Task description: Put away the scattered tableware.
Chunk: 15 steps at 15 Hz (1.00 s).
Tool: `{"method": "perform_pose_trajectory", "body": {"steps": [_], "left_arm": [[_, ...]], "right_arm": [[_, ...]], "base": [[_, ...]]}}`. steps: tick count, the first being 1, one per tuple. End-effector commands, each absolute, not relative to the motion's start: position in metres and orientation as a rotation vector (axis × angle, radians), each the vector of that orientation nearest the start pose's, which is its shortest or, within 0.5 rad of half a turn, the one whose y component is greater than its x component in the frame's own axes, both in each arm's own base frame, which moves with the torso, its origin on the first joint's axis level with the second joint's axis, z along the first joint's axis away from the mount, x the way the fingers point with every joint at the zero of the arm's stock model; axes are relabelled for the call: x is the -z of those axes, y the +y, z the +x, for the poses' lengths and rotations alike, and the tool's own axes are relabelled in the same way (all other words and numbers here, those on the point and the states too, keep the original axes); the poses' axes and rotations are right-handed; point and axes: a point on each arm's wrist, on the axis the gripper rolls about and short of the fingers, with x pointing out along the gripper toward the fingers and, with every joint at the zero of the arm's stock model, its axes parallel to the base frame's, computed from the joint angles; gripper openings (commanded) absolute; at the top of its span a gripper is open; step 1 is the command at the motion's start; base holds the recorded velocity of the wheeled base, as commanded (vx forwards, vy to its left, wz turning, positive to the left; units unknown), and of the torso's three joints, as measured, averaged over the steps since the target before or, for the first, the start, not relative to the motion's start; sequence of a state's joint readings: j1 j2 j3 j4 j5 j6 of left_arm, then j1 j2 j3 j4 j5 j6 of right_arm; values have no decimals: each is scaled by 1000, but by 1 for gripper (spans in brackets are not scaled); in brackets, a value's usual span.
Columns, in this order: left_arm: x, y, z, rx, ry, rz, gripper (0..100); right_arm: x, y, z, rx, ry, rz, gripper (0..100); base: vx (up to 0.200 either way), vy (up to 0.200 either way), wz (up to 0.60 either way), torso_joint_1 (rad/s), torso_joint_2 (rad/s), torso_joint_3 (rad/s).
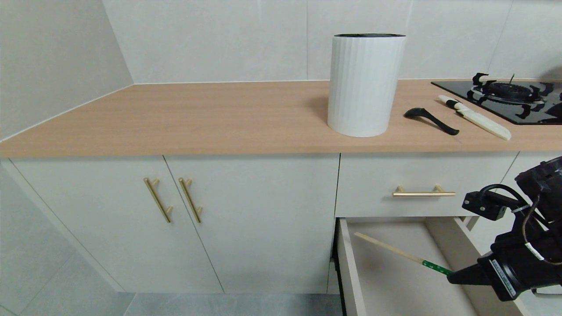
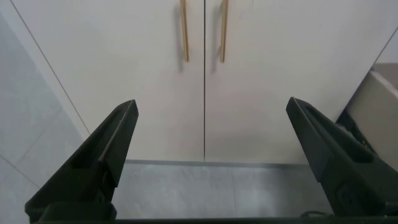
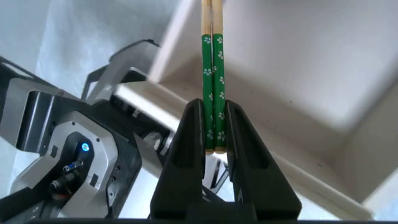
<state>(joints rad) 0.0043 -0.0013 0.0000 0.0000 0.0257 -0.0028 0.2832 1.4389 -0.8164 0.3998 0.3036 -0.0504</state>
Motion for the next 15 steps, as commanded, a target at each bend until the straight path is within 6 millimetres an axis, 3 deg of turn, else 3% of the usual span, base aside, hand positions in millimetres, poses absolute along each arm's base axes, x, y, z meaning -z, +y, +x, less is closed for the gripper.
{"method": "perform_pose_trajectory", "body": {"steps": [1, 6, 11, 15], "left_arm": [[-76, 0, -23, -31, -2, -3, 100], [-76, 0, -23, -31, -2, -3, 100], [-76, 0, -23, -31, -2, -3, 100], [-76, 0, -23, -31, -2, -3, 100]], "right_arm": [[-164, 61, 196, -546, 1055, -26, 0], [-157, 59, 205, -485, 1061, -46, 0], [-155, 61, 213, -483, 1002, -41, 0], [-138, 67, 231, -411, 1068, -30, 0]], "base": [[0, 0, 0, -124, 461, 315], [0, 0, 0, -81, 383, 291], [0, 0, 0, -4, 43, 35], [0, 0, 0, 0, 0, 0]]}}
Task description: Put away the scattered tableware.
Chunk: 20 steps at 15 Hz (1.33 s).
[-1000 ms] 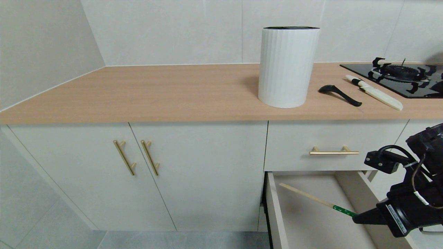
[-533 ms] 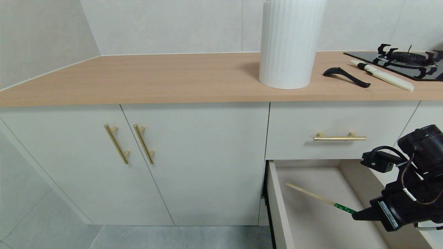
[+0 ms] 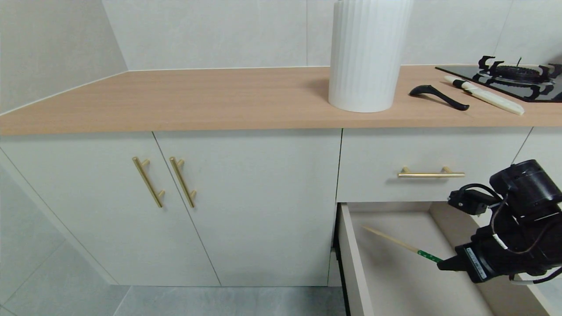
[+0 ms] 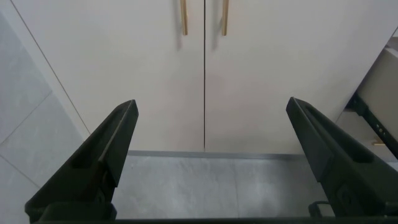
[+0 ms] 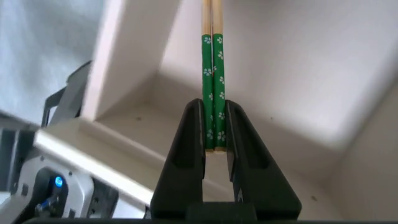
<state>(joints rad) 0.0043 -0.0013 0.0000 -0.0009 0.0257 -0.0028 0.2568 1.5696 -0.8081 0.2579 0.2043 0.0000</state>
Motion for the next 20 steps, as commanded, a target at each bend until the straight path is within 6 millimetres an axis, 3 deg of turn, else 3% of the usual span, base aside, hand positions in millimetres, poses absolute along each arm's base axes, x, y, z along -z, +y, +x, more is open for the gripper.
{"method": "perform_pose_trajectory", "body": {"steps": [1, 3, 5, 14, 16, 20], "left_arm": [[-75, 0, -23, -31, 0, -3, 100], [-75, 0, -23, -31, 0, -3, 100], [-76, 0, -23, -31, -2, -3, 100], [-76, 0, -23, -31, -2, -3, 100], [-76, 0, -23, -31, -2, -3, 100], [-76, 0, -23, -31, -2, -3, 100]], "right_arm": [[-134, 70, 238, -375, 1076, -2, 0], [-114, 93, 258, -269, 1094, 102, 0], [-87, 111, 271, -211, 1095, 92, 0], [3, 138, 289, -105, 1080, 28, 0], [15, 141, 290, -90, 1083, 12, 0], [19, 146, 290, -81, 1079, 41, 0]], "base": [[0, 0, 0, 0, 0, 0], [0, 0, 0, 0, 0, 0], [0, 0, 0, 0, 0, 0], [0, 0, 0, 0, 0, 0], [0, 0, 0, 0, 0, 0], [0, 0, 0, 0, 0, 0]]}}
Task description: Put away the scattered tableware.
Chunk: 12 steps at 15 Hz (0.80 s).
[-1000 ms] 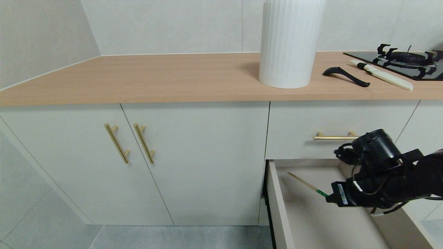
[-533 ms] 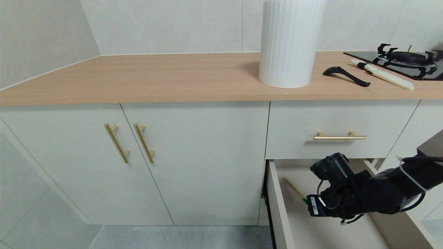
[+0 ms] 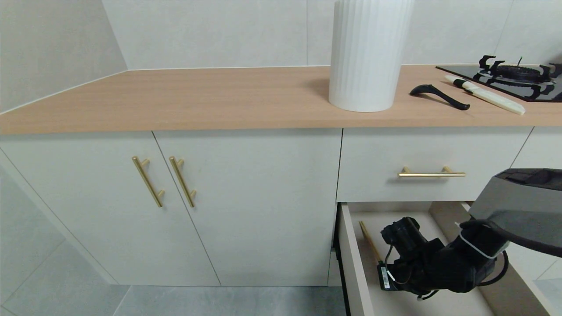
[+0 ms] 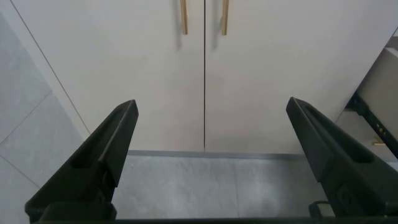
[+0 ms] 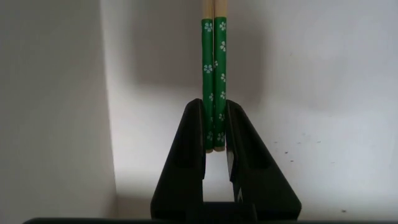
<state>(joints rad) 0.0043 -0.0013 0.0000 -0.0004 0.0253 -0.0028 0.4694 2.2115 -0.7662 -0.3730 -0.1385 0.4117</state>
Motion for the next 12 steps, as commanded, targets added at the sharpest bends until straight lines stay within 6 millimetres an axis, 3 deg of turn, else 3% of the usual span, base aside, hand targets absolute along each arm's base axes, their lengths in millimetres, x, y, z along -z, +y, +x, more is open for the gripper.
{"method": "perform_pose_trajectory", "body": {"steps": [1, 4, 5, 10, 12], "left_arm": [[-76, 0, -23, -31, -2, -3, 100], [-76, 0, -23, -31, -2, -3, 100], [-75, 0, -23, -31, 0, -3, 100], [-76, 0, -23, -31, -2, -3, 100], [-76, 0, -23, -31, -2, -3, 100]], "right_arm": [[21, 147, 290, -82, 1079, 37, 0], [22, 147, 291, -81, 1069, 38, 0], [22, 147, 291, -81, 1069, 38, 100], [21, 147, 291, -81, 1067, 39, 100], [6, 146, 288, -91, 1037, 49, 100]], "base": [[0, 0, 0, 0, 0, 0], [0, 0, 0, 0, 0, 0], [0, 0, 0, 0, 0, 0], [0, 0, 0, 0, 0, 0], [0, 0, 0, 0, 0, 0]]}}
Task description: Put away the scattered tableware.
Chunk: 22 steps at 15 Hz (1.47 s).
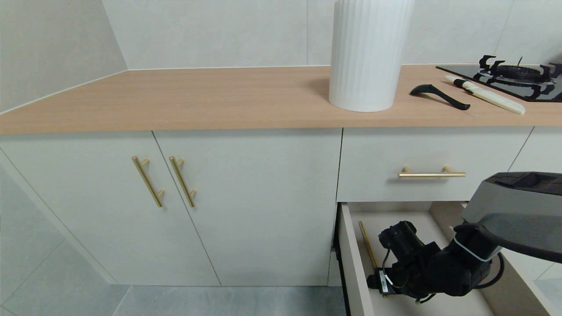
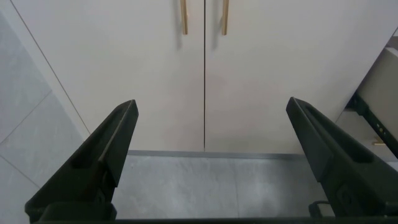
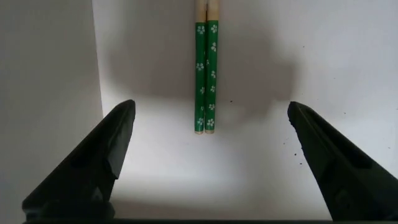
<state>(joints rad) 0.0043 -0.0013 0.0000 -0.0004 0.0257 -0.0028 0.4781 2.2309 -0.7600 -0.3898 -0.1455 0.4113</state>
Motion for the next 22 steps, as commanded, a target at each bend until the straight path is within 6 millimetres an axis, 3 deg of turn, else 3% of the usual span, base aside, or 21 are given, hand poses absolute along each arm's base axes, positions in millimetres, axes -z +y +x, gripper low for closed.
{"method": "perform_pose_trajectory", "body": {"steps": [1, 3, 5, 8, 13, 22], "left_arm": [[-75, 0, -23, -31, 0, -3, 100], [-76, 0, -23, -31, -2, -3, 100], [-75, 0, -23, -31, 0, -3, 100], [-75, 0, -23, -31, 0, -3, 100], [-76, 0, -23, -31, -2, -3, 100], [-76, 0, -23, -31, -2, -3, 100]], "right_arm": [[-14, 142, 281, -114, 999, 60, 100], [-62, 130, 268, -127, 945, 62, 100], [-117, 102, 256, -114, 911, 57, 100], [-167, 69, 237, -92, 764, 47, 100], [-195, 55, 215, -100, 657, 15, 100], [-196, 54, 213, -102, 649, 8, 100]], "base": [[0, 0, 0, 0, 0, 0], [0, 0, 0, 0, 0, 0], [0, 0, 0, 0, 0, 0], [0, 0, 0, 0, 0, 0], [0, 0, 0, 0, 0, 0], [0, 0, 0, 101, -379, -281]]}}
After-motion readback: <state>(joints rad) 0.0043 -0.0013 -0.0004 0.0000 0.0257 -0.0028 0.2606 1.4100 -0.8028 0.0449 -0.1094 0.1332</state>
